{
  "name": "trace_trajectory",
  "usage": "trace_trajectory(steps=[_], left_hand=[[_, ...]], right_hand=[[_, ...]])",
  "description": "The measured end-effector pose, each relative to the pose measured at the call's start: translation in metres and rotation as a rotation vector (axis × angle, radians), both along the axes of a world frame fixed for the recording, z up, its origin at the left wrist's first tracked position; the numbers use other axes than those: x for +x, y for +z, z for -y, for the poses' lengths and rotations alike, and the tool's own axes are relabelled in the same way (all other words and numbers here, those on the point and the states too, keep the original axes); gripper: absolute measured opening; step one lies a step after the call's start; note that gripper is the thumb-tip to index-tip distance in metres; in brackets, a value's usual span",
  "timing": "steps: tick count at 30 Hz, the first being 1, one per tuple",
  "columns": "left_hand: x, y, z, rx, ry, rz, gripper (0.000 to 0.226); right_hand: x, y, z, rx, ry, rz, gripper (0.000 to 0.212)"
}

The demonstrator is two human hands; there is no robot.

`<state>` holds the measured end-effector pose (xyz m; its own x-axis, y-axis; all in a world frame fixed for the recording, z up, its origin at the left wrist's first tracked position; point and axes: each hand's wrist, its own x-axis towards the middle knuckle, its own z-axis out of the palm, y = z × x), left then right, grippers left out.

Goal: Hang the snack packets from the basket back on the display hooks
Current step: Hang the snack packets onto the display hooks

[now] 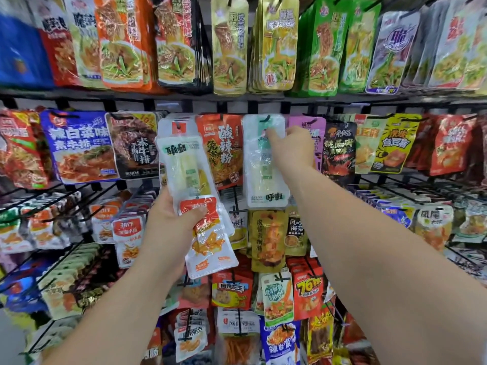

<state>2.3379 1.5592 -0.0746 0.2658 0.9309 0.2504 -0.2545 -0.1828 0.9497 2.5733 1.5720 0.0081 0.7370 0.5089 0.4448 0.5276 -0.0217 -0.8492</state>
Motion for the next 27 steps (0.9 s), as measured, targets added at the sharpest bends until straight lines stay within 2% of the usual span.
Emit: trace_trajectory(steps=[2, 5, 7, 11, 15, 27], left_hand=[[0.001, -0.001, -0.001, 0.004, 0.001, 0.000, 0.048], [0.002, -0.003, -0.002, 0.005, -0.006, 0.000, 0.047], [0.002, -0.005, 0.000, 0.008, -0.011, -0.006, 0.049], [0.004, -0.008, 0.001, -0.014, -0.002, -0.007, 0.050], [0.003, -0.012, 0.000, -0.013, -0.001, -0.015, 0.048], [-0.009, -0.017, 0.001, -0.015, -0.015, -0.033, 0.050]], right_hand=[[-0.003, -0.007, 0.000, 0.022, -0.052, 0.122, 0.043], [-0.010, -0.034, 0.003, 0.019, -0.115, 0.418, 0.057], [-0.013, -0.051, 0.004, -0.001, -0.145, 0.526, 0.065], [-0.018, -0.061, 0.003, -0.049, -0.063, 0.433, 0.073], [-0.022, -0.060, 0.003, -0.105, -0.026, 0.452, 0.077], [-0.019, -0.054, -0.019, -0.254, -0.141, 0.544, 0.078]])
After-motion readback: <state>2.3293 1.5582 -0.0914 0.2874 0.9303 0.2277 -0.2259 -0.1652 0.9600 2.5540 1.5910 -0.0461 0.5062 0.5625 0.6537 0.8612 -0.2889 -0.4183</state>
